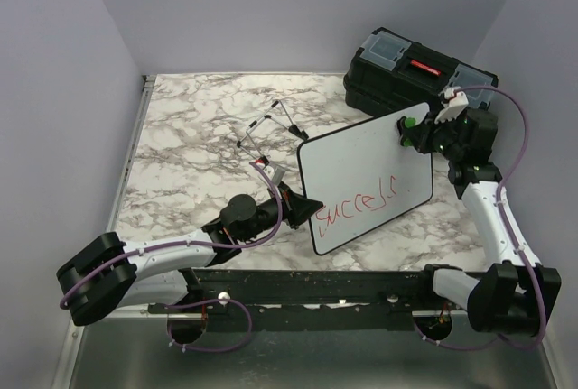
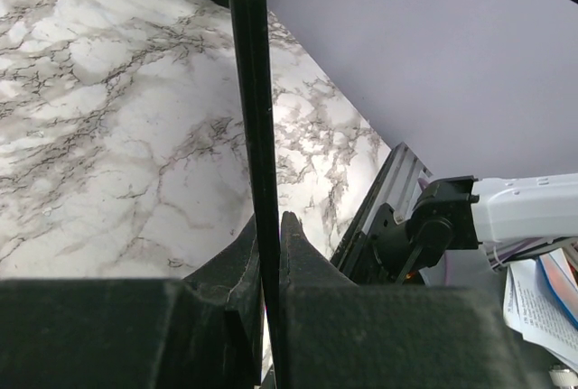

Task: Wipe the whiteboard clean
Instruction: Erase the whiteboard at the center of the board.

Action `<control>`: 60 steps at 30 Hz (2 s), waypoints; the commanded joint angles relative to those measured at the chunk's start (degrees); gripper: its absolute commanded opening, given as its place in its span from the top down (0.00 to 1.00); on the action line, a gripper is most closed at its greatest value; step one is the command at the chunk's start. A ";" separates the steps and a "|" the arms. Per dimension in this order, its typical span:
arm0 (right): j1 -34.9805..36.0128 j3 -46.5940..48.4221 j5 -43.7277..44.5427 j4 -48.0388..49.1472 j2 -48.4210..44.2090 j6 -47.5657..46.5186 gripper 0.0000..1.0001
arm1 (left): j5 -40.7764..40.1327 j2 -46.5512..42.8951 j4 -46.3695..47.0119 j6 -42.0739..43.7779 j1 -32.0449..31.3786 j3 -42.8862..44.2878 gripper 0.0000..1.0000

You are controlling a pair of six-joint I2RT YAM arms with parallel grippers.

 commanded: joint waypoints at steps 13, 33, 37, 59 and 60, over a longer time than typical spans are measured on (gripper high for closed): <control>-1.14 0.68 9.25 -0.46 4.35 5.00 0.99 | 1.76 -2.57 12.31 0.28 -0.31 -1.62 1.00; -6.17 -4.58 -24.75 -11.27 -2.34 -7.98 0.99 | 2.29 -3.05 12.37 0.59 -0.31 -1.05 1.00; -5.20 -3.06 -26.96 -7.96 -1.00 -5.20 1.00 | 2.56 -2.79 11.72 0.63 -0.31 -0.30 1.00; -4.57 -4.69 -27.50 -7.36 0.00 -5.15 0.99 | 2.64 -3.09 11.47 0.72 -0.31 -0.39 1.00; -4.10 -4.66 -28.54 -7.31 -0.10 -5.24 0.99 | 2.65 -3.09 11.43 0.72 -0.31 -0.44 1.00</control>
